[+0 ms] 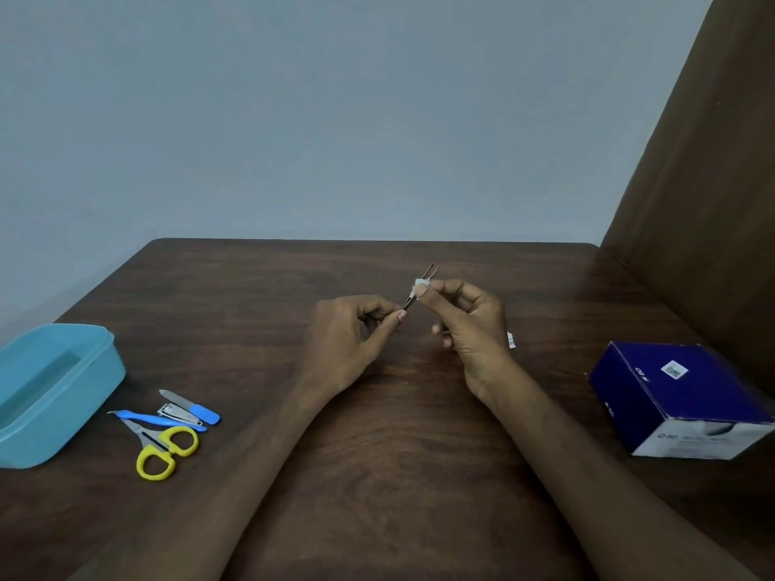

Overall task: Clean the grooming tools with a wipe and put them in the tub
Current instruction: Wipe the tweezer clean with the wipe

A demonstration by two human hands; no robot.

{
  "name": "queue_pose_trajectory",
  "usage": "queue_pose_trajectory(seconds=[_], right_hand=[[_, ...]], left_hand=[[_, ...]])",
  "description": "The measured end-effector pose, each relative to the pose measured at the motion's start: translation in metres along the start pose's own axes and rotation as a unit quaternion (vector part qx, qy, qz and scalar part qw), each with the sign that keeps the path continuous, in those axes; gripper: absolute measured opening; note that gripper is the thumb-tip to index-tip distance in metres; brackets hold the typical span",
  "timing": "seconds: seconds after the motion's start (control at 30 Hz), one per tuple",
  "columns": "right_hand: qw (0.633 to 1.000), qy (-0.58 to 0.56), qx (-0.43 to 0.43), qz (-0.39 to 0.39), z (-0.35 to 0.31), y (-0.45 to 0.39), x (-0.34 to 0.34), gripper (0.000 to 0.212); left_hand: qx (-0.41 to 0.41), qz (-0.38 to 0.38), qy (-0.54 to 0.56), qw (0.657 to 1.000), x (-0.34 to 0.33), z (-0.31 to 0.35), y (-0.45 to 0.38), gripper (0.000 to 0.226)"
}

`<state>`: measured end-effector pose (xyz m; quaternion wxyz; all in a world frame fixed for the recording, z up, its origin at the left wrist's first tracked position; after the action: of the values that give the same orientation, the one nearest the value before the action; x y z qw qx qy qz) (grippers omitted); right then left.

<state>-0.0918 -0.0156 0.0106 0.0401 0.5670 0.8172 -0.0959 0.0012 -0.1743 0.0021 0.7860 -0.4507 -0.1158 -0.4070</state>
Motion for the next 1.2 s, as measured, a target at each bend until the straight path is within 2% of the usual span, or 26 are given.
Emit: queue_pose_trajectory(seconds=[0.27, 0.57, 0.67, 0.8, 1.2], right_hand=[[0.999, 0.030, -0.017, -0.025, -0.001, 0.001, 0.002, 0.020], [0.996, -0.078, -0.044, 0.004, -0.003, -0.010, 0.008, 0.009], [0.997, -0.065, -0.030, 0.018, -0.001, -0.010, 0.010, 0.012], [1.000, 0.000, -0.005, -0.011, 0.004, -0.008, 0.005, 0.017], [0.999, 0.016, 0.005, -0.041, 0.002, -0.001, -0.001, 0.012]], left_hand=[[0.038, -0.009, 0.065, 0.997, 0.002, 0.006, -0.001, 0.015], [0.058, -0.074, 0.137, 0.986, 0.001, 0.002, -0.002, 0.020], [0.090, -0.054, 0.165, 0.981, 0.000, -0.001, -0.003, 0.025], [0.125, -0.046, 0.198, 0.971, -0.001, -0.004, -0.004, 0.024], [0.132, -0.053, 0.241, 0.960, 0.000, -0.002, -0.003, 0.023]])
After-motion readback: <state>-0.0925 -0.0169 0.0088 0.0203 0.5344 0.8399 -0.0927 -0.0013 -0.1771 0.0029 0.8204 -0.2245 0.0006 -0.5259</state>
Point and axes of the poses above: each hand's wrist, its own y-axis away from the middle knuckle, its own x-axis out of the back of the hand, z = x × y, the point moved 1 cm from there along -y, towards the middle knuckle, and after that the axes turned 1 degree about x, right-handed, at the moved point
